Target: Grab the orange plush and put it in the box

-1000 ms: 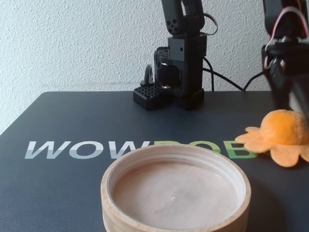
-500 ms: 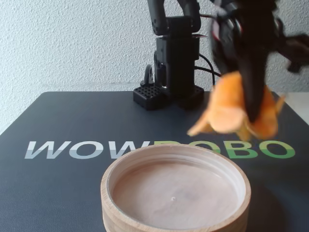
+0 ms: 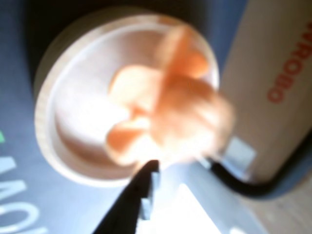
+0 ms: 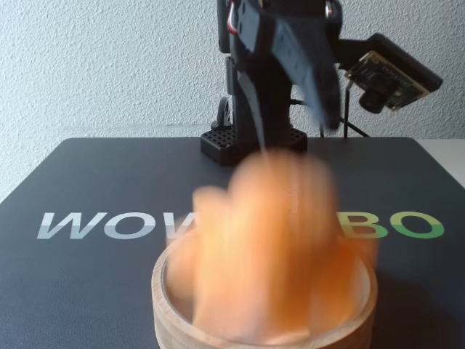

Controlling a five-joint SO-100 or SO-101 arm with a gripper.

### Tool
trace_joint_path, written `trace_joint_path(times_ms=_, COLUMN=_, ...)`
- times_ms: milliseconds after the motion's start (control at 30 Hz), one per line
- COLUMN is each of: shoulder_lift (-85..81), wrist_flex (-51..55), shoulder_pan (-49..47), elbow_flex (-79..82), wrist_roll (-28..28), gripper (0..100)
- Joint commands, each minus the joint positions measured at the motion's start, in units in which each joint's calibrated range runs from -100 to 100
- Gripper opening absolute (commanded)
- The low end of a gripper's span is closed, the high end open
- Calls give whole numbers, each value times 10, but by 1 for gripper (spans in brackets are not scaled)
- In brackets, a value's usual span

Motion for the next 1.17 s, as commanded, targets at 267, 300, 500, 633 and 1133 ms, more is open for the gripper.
trace_joint_path(times_ms=267, shoulder_lift=-144, wrist_flex=247, shoulder_pan=-13, elbow_flex=-38, wrist_roll=-71, gripper=48)
trace_joint_path(times_ms=300, shoulder_lift=-161, wrist_flex=262, shoulder_pan=-13, elbow_flex=-37, wrist_roll=-81, gripper=44)
trace_joint_path(times_ms=500, shoulder_lift=-213, wrist_flex=231, shoulder_pan=7, elbow_flex=68, wrist_roll=-86, gripper=5)
trace_joint_path(times_ms=633, shoulder_lift=-227, wrist_flex=189, shoulder_pan=4, elbow_flex=138, wrist_roll=-83, gripper=5)
trace_joint_path(times_ms=1133, shoulder_lift=-227, wrist_flex=195, shoulder_pan=6, elbow_flex=151, wrist_roll=-87, gripper=5)
